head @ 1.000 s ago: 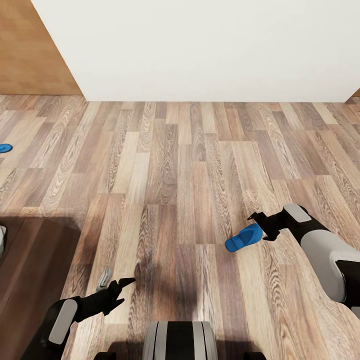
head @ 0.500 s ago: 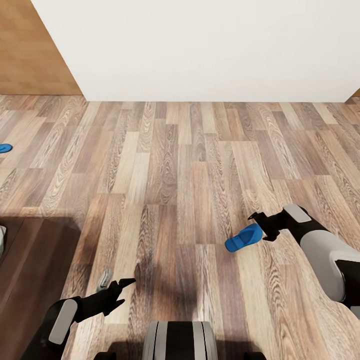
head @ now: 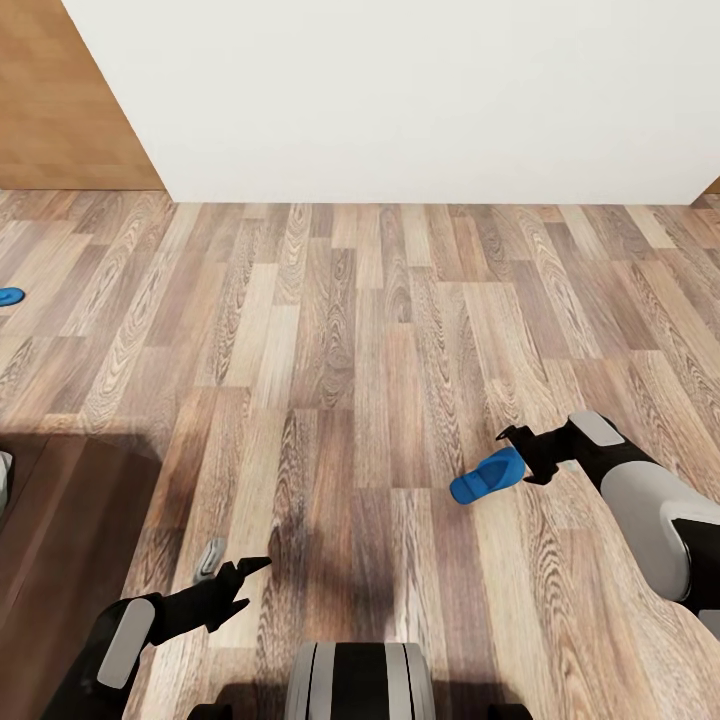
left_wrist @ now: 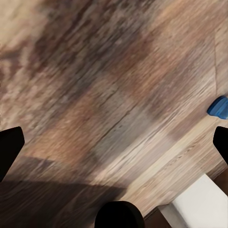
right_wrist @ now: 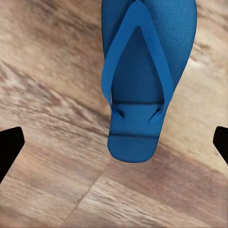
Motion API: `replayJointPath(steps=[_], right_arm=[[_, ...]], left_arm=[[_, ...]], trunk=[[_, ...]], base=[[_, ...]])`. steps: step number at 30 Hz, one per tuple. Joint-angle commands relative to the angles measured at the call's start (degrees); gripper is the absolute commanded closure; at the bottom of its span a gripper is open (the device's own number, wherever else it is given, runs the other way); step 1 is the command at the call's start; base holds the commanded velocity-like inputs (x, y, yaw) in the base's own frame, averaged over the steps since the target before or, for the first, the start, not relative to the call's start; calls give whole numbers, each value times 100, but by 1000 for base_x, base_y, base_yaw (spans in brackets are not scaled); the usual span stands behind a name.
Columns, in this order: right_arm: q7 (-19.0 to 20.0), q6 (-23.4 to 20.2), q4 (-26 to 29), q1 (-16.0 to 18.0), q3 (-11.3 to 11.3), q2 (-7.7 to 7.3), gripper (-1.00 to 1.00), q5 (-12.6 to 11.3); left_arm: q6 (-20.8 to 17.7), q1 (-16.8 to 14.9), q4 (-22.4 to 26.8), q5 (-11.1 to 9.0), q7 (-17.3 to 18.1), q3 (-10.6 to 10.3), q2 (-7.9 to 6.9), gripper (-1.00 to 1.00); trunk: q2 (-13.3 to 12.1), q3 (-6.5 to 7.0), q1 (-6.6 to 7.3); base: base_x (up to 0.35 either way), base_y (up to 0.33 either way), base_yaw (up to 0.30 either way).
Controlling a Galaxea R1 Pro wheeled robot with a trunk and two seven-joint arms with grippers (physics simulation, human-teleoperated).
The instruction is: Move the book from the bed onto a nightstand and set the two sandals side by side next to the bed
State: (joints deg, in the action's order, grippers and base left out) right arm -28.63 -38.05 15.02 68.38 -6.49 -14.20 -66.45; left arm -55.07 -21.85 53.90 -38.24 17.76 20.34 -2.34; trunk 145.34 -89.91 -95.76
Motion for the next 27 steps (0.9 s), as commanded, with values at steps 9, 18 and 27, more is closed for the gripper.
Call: replayJointPath(steps=[9, 18, 27], right_arm=[[-59, -10, 0, 0, -34, 0, -100, -35], [-63, -4, -3, 0, -35, -16, -100, -29], [-64, -5, -7, 0, -36, -27, -100, -27]], left_arm=[[-27, -3, -11, 47, 44, 17, -3, -100], [-22, -3, -25, 50, 44, 21, -3, -100], [-21, -3, -35, 46, 44, 20, -24, -100]], trunk=[[1, -3, 1], [1, -3, 1], [1, -3, 1]], base=[[0, 0, 0], [34, 0, 0], [110, 0, 0]])
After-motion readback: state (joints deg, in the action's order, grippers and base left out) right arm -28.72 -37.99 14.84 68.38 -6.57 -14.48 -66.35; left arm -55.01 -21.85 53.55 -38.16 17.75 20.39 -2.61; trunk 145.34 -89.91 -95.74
